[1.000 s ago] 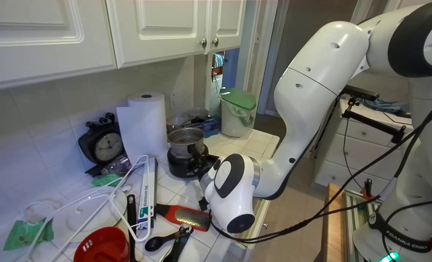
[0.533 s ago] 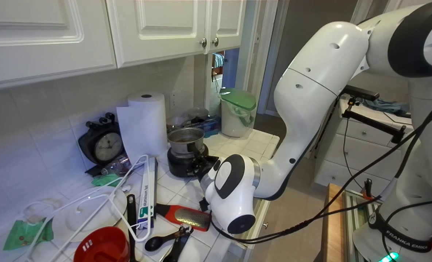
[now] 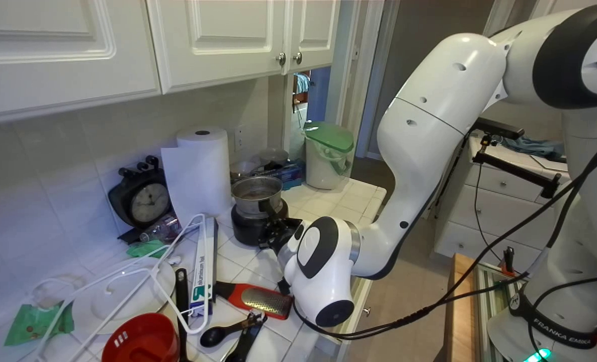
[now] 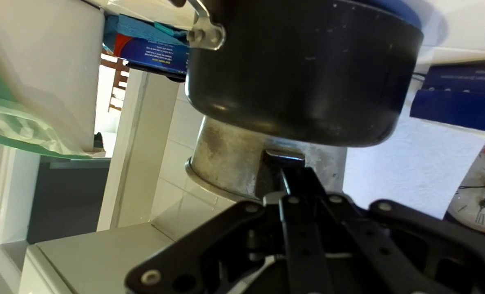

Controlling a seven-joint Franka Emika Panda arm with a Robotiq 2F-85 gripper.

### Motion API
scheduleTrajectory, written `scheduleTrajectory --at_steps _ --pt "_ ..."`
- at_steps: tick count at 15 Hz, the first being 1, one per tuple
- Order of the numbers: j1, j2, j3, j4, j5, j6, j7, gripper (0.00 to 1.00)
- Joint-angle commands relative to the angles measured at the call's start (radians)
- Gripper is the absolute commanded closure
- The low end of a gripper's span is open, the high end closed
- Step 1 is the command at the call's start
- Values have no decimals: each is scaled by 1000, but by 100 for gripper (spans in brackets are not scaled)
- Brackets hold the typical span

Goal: Place the silver pot right side up on the black upside down pot

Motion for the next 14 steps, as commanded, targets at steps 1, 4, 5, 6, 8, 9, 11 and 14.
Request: scheduleTrajectory --at_steps 1,4,5,6,8,9,11,14 --pt "-2 2 8 -8 2 0 -22 68" --pt "-3 0 12 -9 8 5 -32 50" --pt "-4 -1 13 -9 10 6 -33 42" --pt "-4 -1 14 -9 11 6 -35 36" --pt "-7 -2 17 -9 21 17 -47 22" --pt "-10 -4 20 -10 28 32 -62 16" --pt "-16 -8 24 -9 47 63 -94 2" --pt "-23 -28 28 -11 91 96 -150 0"
